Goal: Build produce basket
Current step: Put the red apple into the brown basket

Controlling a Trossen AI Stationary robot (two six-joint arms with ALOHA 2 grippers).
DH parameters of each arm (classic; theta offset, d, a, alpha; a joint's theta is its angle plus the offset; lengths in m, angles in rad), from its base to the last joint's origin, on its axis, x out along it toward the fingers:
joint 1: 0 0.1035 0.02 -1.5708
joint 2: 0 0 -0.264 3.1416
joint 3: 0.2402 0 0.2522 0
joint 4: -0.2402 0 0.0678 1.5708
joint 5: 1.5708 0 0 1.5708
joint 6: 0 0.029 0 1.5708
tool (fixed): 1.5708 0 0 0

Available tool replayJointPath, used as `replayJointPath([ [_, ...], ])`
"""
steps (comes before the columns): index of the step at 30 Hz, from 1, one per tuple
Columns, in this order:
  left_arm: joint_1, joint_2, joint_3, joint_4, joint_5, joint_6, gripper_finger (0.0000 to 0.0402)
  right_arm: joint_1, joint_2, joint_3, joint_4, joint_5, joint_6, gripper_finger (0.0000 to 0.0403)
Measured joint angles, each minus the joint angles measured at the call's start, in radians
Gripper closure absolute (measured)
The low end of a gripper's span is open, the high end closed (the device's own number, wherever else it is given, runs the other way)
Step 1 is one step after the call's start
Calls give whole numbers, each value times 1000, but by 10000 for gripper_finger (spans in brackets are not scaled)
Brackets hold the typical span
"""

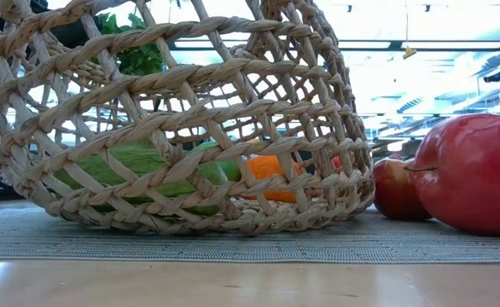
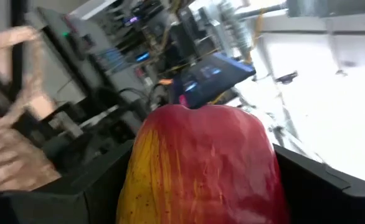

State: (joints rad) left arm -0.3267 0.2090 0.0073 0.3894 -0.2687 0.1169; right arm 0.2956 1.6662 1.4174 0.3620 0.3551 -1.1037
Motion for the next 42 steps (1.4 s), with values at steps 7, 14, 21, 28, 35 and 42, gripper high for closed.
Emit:
replayJointPath([
  [7, 0, 0, 0, -1, 0, 0, 369, -24, 110, 0, 183, -12, -119, 69],
  [14, 0, 0, 0, 1, 0, 0, 371, -42, 235, 0, 326, -52, -276, 69],
  [21, 0, 0, 0, 1, 0, 0, 366, -66, 311, 0, 319, -80, -272, 69],
  [28, 0, 0, 0, 1, 0, 0, 373, -71, 329, 0, 139, -95, -78, 73],
  [35, 0, 0, 0, 1, 0, 0, 365, -71, 327, 153, -252, -122, 115, 73],
  [42, 0, 0, 0, 1, 0, 0, 374, -92, 331, 281, -586, -227, 327, 73],
])
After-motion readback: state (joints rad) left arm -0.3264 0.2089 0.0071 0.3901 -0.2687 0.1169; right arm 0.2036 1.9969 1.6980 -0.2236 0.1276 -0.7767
